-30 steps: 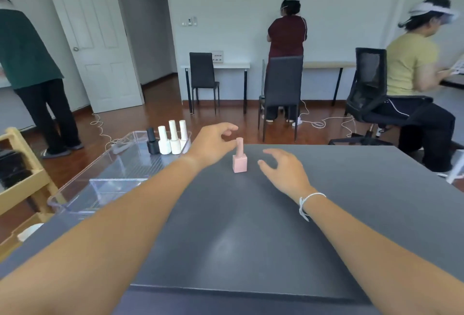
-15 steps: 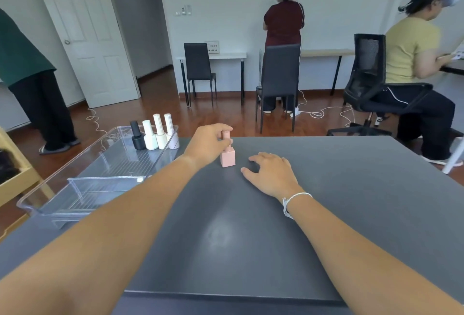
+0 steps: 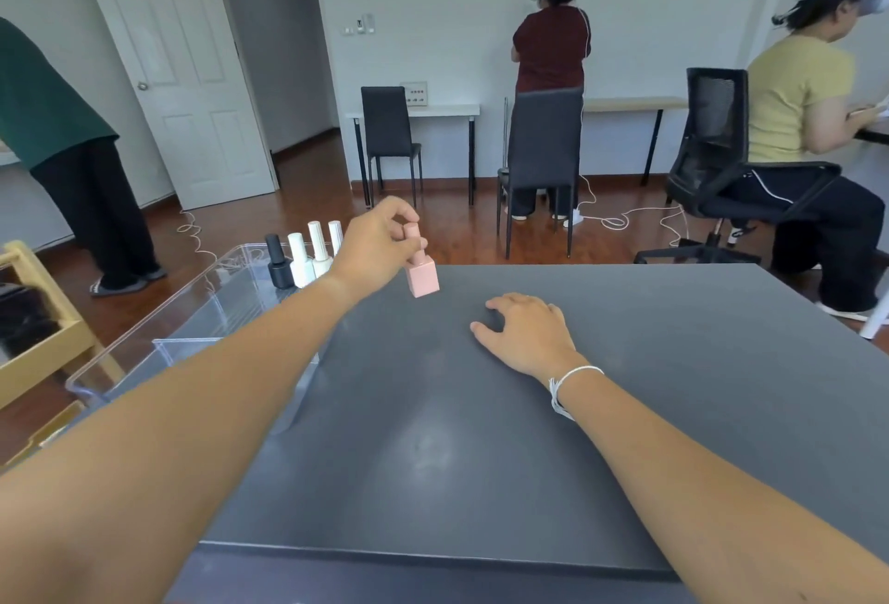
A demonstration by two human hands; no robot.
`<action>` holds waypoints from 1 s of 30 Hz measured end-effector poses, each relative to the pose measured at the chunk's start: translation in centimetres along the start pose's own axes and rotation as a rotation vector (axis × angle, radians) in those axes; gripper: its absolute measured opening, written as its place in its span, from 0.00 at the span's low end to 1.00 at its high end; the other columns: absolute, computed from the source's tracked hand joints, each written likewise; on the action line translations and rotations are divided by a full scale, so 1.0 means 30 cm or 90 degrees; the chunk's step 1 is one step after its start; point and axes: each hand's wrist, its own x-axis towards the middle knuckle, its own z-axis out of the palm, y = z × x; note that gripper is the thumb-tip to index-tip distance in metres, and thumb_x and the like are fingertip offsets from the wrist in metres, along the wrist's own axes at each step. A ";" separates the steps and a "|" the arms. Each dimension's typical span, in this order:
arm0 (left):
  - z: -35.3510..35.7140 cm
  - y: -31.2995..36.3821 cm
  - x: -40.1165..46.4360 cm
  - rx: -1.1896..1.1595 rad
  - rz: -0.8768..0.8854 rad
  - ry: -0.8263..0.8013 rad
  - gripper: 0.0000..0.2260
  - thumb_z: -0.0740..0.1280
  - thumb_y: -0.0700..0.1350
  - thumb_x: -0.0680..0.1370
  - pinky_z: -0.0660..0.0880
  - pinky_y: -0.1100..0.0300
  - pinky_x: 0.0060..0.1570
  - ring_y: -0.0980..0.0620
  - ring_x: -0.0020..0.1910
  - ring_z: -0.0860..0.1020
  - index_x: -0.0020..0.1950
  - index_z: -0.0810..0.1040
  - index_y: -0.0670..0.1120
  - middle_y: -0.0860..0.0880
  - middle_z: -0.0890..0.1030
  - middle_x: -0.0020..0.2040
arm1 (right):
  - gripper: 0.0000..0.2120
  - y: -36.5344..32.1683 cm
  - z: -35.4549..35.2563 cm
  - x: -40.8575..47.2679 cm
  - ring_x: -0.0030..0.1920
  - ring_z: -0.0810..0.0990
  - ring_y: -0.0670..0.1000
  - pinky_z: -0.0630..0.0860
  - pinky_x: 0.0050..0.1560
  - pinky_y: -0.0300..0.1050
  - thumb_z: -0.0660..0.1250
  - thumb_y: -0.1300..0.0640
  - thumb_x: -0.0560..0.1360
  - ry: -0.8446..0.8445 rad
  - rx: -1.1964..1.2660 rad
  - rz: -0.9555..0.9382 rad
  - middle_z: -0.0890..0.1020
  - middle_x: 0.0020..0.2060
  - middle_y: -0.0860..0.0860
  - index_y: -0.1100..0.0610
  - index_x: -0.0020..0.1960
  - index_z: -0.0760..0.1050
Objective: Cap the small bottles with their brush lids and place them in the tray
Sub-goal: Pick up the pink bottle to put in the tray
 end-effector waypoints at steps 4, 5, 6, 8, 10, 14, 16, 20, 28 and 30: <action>-0.142 0.026 0.022 -0.017 0.003 0.061 0.09 0.69 0.36 0.72 0.75 0.69 0.30 0.62 0.28 0.79 0.46 0.72 0.47 0.38 0.80 0.41 | 0.24 -0.088 0.006 0.002 0.70 0.65 0.52 0.61 0.69 0.49 0.59 0.43 0.76 0.041 0.150 -0.080 0.69 0.69 0.49 0.50 0.69 0.66; -0.180 0.030 0.024 -0.020 0.002 0.070 0.09 0.68 0.36 0.73 0.75 0.69 0.31 0.61 0.29 0.79 0.47 0.72 0.46 0.39 0.80 0.40 | 0.24 -0.128 0.009 0.006 0.70 0.65 0.51 0.61 0.69 0.47 0.60 0.43 0.76 0.048 0.207 -0.107 0.69 0.69 0.48 0.50 0.69 0.66; -0.218 0.031 0.024 -0.021 -0.001 0.078 0.09 0.68 0.36 0.73 0.76 0.67 0.33 0.60 0.29 0.79 0.47 0.72 0.46 0.41 0.80 0.38 | 0.23 -0.173 0.010 0.011 0.69 0.65 0.49 0.61 0.68 0.44 0.60 0.43 0.76 0.056 0.260 -0.133 0.70 0.69 0.47 0.49 0.69 0.67; -0.292 0.029 0.016 -0.015 -0.011 0.093 0.08 0.68 0.37 0.73 0.78 0.62 0.37 0.55 0.31 0.80 0.46 0.72 0.48 0.46 0.80 0.36 | 0.22 -0.268 0.010 0.020 0.68 0.66 0.46 0.61 0.65 0.39 0.61 0.44 0.76 0.071 0.337 -0.190 0.70 0.68 0.44 0.48 0.68 0.67; -0.359 0.014 0.000 -0.011 -0.023 0.111 0.08 0.68 0.38 0.74 0.78 0.64 0.36 0.55 0.31 0.80 0.45 0.72 0.50 0.48 0.80 0.35 | 0.21 -0.355 0.012 0.027 0.67 0.67 0.44 0.63 0.66 0.39 0.61 0.44 0.75 0.068 0.380 -0.253 0.70 0.67 0.42 0.46 0.67 0.68; -0.465 -0.039 -0.042 0.012 -0.032 0.142 0.08 0.69 0.38 0.73 0.75 0.71 0.31 0.56 0.32 0.81 0.49 0.72 0.46 0.46 0.81 0.37 | 0.19 -0.474 0.041 0.034 0.67 0.67 0.43 0.62 0.65 0.38 0.63 0.44 0.74 0.022 0.411 -0.343 0.72 0.66 0.41 0.45 0.65 0.70; -0.501 -0.075 -0.058 0.023 -0.046 0.150 0.09 0.68 0.37 0.73 0.74 0.72 0.30 0.57 0.32 0.81 0.50 0.72 0.45 0.44 0.81 0.39 | 0.18 -0.500 0.064 0.039 0.66 0.69 0.43 0.63 0.66 0.39 0.63 0.45 0.74 0.003 0.408 -0.368 0.74 0.64 0.42 0.46 0.63 0.72; -0.548 -0.156 -0.069 0.061 -0.079 0.146 0.08 0.68 0.37 0.74 0.77 0.68 0.32 0.52 0.37 0.81 0.50 0.72 0.45 0.43 0.81 0.43 | 0.14 -0.502 0.113 0.048 0.62 0.73 0.43 0.67 0.66 0.41 0.66 0.49 0.74 0.023 0.416 -0.380 0.78 0.58 0.43 0.50 0.57 0.78; -0.567 -0.295 -0.013 0.136 -0.121 0.118 0.08 0.68 0.37 0.74 0.79 0.58 0.43 0.48 0.38 0.82 0.49 0.72 0.46 0.40 0.82 0.46 | 0.10 -0.486 0.163 0.067 0.65 0.72 0.44 0.66 0.67 0.38 0.67 0.50 0.73 0.063 0.455 -0.395 0.81 0.55 0.45 0.54 0.49 0.82; -0.565 -0.324 0.002 0.155 -0.136 0.116 0.08 0.68 0.37 0.73 0.80 0.52 0.46 0.45 0.40 0.82 0.49 0.72 0.46 0.39 0.81 0.47 | 0.11 -0.486 0.164 0.069 0.66 0.72 0.44 0.65 0.66 0.36 0.66 0.49 0.73 0.064 0.455 -0.399 0.81 0.54 0.45 0.54 0.49 0.82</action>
